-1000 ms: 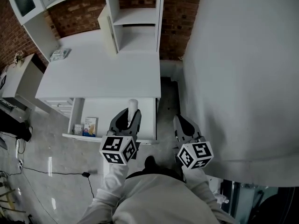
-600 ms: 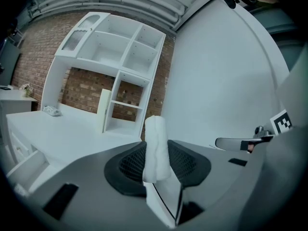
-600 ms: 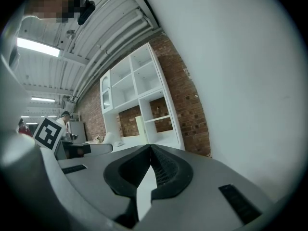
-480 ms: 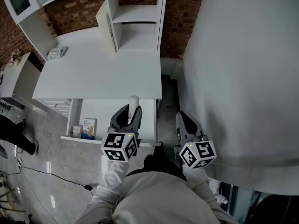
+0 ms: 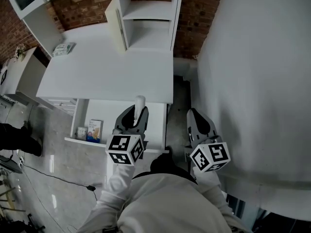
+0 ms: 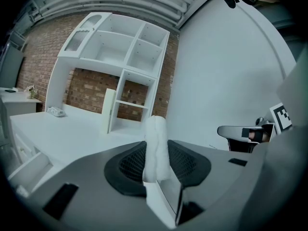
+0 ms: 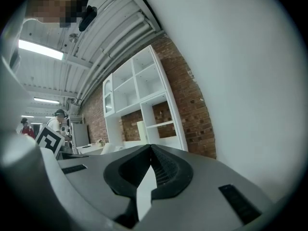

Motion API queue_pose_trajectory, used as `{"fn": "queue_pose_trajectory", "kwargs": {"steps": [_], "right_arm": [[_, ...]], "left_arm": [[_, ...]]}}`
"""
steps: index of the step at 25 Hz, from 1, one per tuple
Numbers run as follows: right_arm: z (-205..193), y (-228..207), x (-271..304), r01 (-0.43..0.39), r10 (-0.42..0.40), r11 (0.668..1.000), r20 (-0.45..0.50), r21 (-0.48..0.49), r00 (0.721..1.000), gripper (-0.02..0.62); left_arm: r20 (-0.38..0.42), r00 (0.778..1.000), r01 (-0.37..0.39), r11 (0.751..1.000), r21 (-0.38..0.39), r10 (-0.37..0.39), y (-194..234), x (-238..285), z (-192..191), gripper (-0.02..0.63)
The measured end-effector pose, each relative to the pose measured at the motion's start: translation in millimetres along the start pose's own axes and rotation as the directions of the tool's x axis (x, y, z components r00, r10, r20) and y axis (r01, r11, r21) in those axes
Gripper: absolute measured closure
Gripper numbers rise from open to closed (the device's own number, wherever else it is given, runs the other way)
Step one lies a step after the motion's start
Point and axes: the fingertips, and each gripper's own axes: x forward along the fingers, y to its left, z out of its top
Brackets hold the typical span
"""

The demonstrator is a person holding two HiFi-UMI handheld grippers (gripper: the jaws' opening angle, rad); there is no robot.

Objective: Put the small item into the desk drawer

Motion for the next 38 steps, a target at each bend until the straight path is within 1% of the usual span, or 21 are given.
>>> {"fn": "queue_pose_trajectory", "kwargs": {"steps": [6, 14, 18, 23, 29, 33, 38], "right_arm": [[4.0, -4.9, 13.0, -0.030, 0.030, 1.000, 0.003, 0.003, 1.000, 0.568], [8.7, -13.6, 24.5, -0.043, 0.043, 0.999, 0.007, 0.009, 0.999, 0.568], [10.1, -23.0, 28.8, -0.040, 0.040, 0.999, 0.009, 0.012, 0.999, 0.568], [9.2, -34.6, 32.8, -0.026, 0.026, 0.999, 0.002, 0.023, 1.000, 0.568], [7.9, -41.7, 34.3, -0.013, 0.013, 1.000, -0.002, 0.023, 1.000, 0.568], [6.4, -44.9, 34.6, -0.005, 0.005, 1.000, -0.002, 0.027, 1.000, 0.568], [3.1, -45.4, 35.4, 0.000, 0.000, 1.000, -0.014, 0.018, 1.000, 0.568]], "left_arm": [[-0.003, 1.000, -0.030, 1.000, -0.002, 0.030, 6.9, 9.1, 0.8, 0.465], [-0.020, 0.998, -0.051, 0.999, 0.004, 0.051, 12.7, 22.0, 1.0, 0.465], [-0.049, 0.997, -0.052, 0.999, -0.007, 0.051, 12.4, 32.9, -9.6, 0.465], [-0.109, 0.993, -0.058, 0.998, -0.028, 0.055, 12.8, 44.6, -33.0, 0.465], [-0.201, 0.977, -0.087, 0.995, -0.042, 0.077, 21.4, 51.5, -71.6, 0.465], [-0.269, 0.959, -0.101, 0.994, -0.033, 0.089, 29.0, 54.5, -100.4, 0.464], [-0.332, 0.937, -0.133, 0.990, -0.049, 0.110, 39.7, 56.1, -128.3, 0.465]]}}
